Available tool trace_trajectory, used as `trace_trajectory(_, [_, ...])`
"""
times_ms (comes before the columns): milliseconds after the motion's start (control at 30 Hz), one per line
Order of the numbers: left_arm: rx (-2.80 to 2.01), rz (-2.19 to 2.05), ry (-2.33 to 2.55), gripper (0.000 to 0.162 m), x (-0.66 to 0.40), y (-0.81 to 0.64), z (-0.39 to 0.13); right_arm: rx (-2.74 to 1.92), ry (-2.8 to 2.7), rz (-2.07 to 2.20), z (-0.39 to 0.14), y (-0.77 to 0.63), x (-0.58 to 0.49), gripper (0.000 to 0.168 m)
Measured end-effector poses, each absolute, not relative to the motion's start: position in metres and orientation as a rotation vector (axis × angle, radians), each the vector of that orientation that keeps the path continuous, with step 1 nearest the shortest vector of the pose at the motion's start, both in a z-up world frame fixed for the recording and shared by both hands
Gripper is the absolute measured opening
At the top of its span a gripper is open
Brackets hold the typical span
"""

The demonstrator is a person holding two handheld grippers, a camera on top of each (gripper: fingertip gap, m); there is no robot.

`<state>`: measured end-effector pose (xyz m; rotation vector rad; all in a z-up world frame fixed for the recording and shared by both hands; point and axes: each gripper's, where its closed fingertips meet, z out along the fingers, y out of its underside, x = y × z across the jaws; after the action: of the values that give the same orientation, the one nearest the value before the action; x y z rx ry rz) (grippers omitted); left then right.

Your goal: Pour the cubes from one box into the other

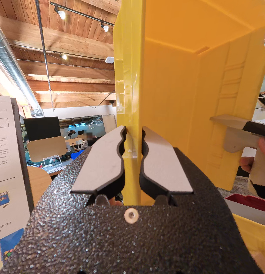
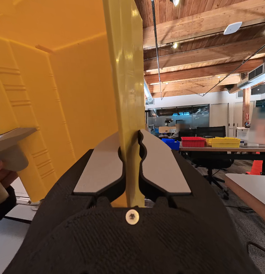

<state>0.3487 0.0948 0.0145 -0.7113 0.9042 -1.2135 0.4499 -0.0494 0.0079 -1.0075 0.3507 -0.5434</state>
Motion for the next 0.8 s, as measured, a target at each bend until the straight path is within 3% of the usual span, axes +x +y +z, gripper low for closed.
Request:
trace_trajectory(400, [-0.868, -1.127, 0.969, 0.013, 0.338, 0.105, 0.010, -1.185, 0.485, -0.641, -0.001, -0.045, 0.437, 0.008])
trace_trajectory(800, [-1.194, -0.873, 0.983, 0.006, 0.222, 0.195, 0.037, -1.451, 0.581, -0.488, 0.020, 0.050, 0.326, 0.008])
